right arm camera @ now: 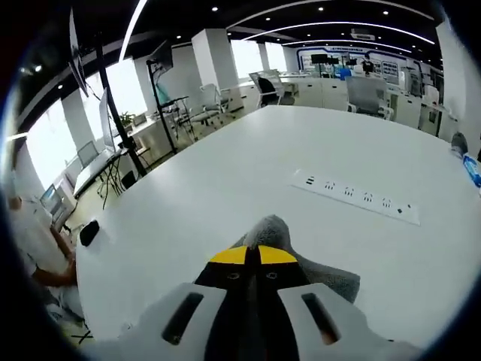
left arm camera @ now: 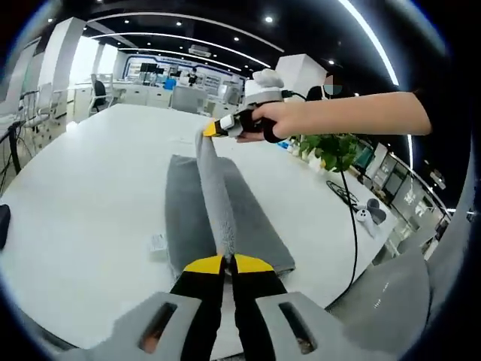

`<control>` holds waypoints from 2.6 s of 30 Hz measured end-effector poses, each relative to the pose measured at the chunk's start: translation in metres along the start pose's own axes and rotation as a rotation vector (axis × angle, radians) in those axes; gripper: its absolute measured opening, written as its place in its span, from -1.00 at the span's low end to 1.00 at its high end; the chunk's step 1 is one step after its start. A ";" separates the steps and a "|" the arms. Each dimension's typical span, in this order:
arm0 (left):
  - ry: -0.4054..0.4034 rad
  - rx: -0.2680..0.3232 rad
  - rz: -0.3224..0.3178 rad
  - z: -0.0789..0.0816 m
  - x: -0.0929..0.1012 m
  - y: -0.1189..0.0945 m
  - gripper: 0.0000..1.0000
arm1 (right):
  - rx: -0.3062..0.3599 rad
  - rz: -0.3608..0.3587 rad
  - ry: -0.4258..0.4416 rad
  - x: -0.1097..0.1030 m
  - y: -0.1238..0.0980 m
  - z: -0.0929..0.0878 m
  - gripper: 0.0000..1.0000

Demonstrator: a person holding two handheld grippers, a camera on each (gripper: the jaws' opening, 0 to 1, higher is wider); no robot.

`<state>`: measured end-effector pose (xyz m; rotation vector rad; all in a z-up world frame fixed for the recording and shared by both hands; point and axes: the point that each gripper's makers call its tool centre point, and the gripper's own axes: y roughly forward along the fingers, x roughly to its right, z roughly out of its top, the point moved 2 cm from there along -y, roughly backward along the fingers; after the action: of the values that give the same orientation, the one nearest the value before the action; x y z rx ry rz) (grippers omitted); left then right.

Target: Fold the towel on the table until its edges align and the towel forms a compact rectangular stack.

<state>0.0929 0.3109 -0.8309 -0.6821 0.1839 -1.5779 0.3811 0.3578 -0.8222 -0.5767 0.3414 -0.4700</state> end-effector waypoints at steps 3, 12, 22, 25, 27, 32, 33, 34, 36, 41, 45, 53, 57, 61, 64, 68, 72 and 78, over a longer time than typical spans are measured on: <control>-0.014 -0.007 0.001 -0.004 -0.005 0.002 -0.92 | -0.010 0.005 0.000 -0.002 0.007 -0.003 -0.99; -0.045 -0.076 0.009 -0.021 -0.021 0.010 -0.92 | -0.038 0.030 -0.038 -0.006 0.026 -0.015 -0.99; -0.062 -0.120 0.030 -0.028 -0.036 0.012 -0.91 | -0.048 0.059 -0.072 -0.010 0.037 -0.019 -0.98; -0.060 -0.125 0.032 -0.029 -0.037 0.014 -0.90 | -0.046 0.061 -0.068 -0.010 0.037 -0.019 -0.97; -0.064 -0.133 0.036 -0.029 -0.037 0.013 -0.89 | -0.047 0.070 -0.074 -0.010 0.037 -0.019 -0.96; -0.035 -0.145 0.043 -0.030 -0.037 0.012 -0.80 | -0.046 0.084 -0.072 -0.011 0.033 -0.019 -0.93; -0.033 -0.141 0.046 -0.029 -0.039 0.011 -0.77 | -0.045 0.083 -0.075 -0.011 0.032 -0.019 -0.92; -0.033 -0.133 0.054 -0.027 -0.041 0.010 -0.73 | -0.045 0.085 -0.076 -0.011 0.031 -0.020 -0.91; -0.037 -0.128 0.067 -0.024 -0.044 0.009 -0.69 | -0.047 0.093 -0.077 -0.012 0.029 -0.020 -0.85; -0.022 -0.111 0.077 -0.017 -0.047 0.009 -0.65 | -0.055 0.090 -0.084 -0.011 0.025 -0.023 -0.61; -0.001 -0.104 0.079 -0.010 -0.049 0.010 -0.63 | -0.059 0.088 -0.077 -0.009 0.019 -0.026 -0.62; 0.071 -0.106 0.057 0.002 -0.055 0.021 -0.58 | -0.067 0.077 -0.067 -0.003 0.010 -0.033 -0.61; 0.105 -0.105 0.048 0.012 -0.054 0.028 -0.57 | -0.068 0.077 -0.059 -0.001 0.004 -0.035 -0.60; 0.128 -0.112 0.040 0.018 -0.053 0.036 -0.54 | -0.068 0.068 -0.077 0.003 -0.003 -0.038 -0.57; 0.159 -0.123 0.030 0.022 -0.054 0.043 -0.52 | -0.071 0.065 -0.079 0.008 -0.007 -0.042 -0.54; 0.178 -0.119 0.037 0.033 -0.063 0.053 -0.51 | -0.090 0.063 -0.116 0.017 -0.011 -0.053 -0.49; 0.200 -0.116 0.035 0.044 -0.069 0.062 -0.48 | -0.099 0.044 -0.115 0.028 -0.016 -0.061 -0.45; 0.223 -0.110 0.011 0.059 -0.073 0.083 -0.45 | -0.109 0.032 -0.128 0.037 -0.027 -0.068 -0.45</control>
<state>0.1928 0.3842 -0.8474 -0.5878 0.4417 -1.6410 0.3742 0.2892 -0.8662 -0.7029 0.2549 -0.3832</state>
